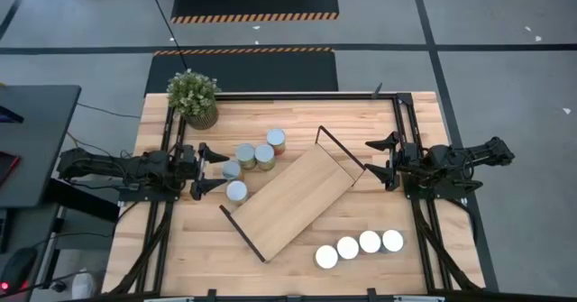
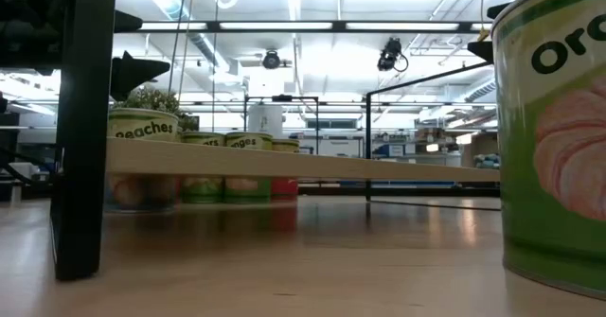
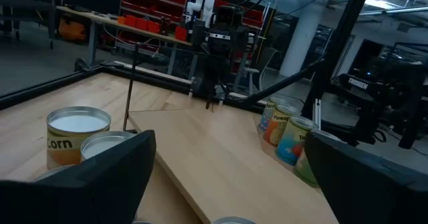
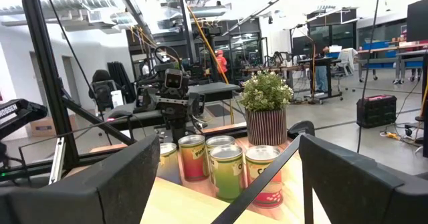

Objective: Pick and place cans onto a shelf

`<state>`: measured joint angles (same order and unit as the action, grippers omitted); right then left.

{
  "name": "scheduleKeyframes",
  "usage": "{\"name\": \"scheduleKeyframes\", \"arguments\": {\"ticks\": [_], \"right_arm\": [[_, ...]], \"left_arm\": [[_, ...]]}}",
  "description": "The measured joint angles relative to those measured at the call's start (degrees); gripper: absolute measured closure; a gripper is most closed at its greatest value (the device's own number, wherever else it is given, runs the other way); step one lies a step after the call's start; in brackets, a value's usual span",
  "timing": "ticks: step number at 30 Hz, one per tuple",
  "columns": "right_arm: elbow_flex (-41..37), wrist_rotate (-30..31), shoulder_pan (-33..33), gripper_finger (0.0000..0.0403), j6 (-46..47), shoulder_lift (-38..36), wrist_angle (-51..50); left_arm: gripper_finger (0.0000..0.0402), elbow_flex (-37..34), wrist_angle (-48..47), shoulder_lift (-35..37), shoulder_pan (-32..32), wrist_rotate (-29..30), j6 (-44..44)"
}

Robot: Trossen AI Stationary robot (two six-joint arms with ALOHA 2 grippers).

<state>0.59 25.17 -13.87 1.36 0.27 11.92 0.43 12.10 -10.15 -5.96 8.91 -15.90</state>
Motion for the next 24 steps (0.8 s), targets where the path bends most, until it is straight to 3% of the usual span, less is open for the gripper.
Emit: {"name": "scheduleKeyframes", "arguments": {"ticks": [10, 18, 24], "right_arm": [[0.0, 0.0, 0.0, 0.0037, 0.0, 0.0, 0.0], [0.0, 0.0, 0.0, 0.0037, 0.0, 0.1, 0.0], [0.0, 0.0, 0.0, 0.0037, 0.0, 0.1, 0.0]], "left_arm": [[0.0014, 0.0, 1.9, -0.5, 0.0, 1.2, -12.0], [0.0014, 0.0, 1.7, -0.8, 0.1, 3.2, -11.8], [0.0014, 0.0, 0.3, -0.7, 0.3, 12.1, -11.3]]}}
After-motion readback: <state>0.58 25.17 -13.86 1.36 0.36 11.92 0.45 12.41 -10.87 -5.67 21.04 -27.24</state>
